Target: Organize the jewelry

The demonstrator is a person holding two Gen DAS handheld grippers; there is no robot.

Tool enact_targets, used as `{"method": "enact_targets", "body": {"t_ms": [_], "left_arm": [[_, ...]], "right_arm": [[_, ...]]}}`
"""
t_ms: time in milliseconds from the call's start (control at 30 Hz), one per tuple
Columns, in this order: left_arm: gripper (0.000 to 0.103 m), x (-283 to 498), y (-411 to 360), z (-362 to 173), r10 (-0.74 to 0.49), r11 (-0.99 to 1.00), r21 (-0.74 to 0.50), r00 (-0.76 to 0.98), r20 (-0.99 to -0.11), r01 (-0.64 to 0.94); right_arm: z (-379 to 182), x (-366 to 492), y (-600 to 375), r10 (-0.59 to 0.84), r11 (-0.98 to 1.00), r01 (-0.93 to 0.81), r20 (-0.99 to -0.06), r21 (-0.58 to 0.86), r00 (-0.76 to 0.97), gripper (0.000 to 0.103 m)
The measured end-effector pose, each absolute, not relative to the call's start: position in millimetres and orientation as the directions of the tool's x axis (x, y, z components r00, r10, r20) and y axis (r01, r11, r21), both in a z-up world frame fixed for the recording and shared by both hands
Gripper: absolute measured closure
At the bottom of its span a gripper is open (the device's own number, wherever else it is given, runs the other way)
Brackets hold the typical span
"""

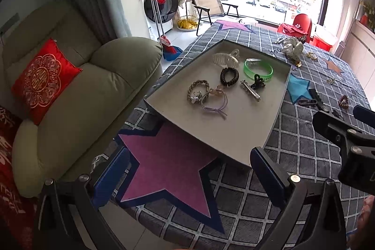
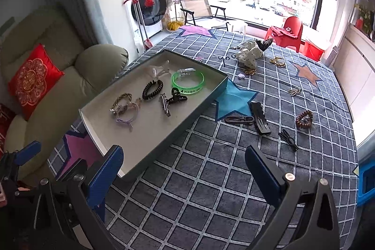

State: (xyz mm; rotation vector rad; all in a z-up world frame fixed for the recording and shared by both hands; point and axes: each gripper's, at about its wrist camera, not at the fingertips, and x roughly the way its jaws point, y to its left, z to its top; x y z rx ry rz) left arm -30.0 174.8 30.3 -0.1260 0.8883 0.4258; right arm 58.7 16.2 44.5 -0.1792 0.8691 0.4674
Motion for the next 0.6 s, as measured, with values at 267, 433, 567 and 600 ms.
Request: {"method": "enact_targets", "body": {"t_ms": [267, 433, 567, 600], "left_arm": [[0.0, -27.5, 181.3, 20.1, 0.287, 0.909, 0.055, 0.526, -0.8, -0.413], [0.0, -27.3, 184.6, 17.8, 0.287, 0.907, 0.052, 0.521, -0.804, -0.418], [0.0, -26.3, 185.6, 16.5, 0.288, 0.906, 0.054, 0.517, -0.806, -0.421], [0.0, -26.1, 185.9, 16.2, 0.288, 0.905, 0.055, 0.515, -0.807, -0.421]], "right_arm": [[40.2, 57.3, 26.1, 0.298, 0.879, -0.476, -0.777, -0.002, 0.554, 0.0], [37.0, 59.5, 28.1, 0.295, 0.879, -0.477, -0.785, -0.002, 0.545, 0.0], [36.3, 60.6, 30.1, 0.291, 0.878, -0.478, -0.788, -0.005, 0.543, 0.0], [36.3, 60.7, 30.2, 0.292, 0.878, -0.479, -0.788, -0.005, 0.543, 0.0]]}}
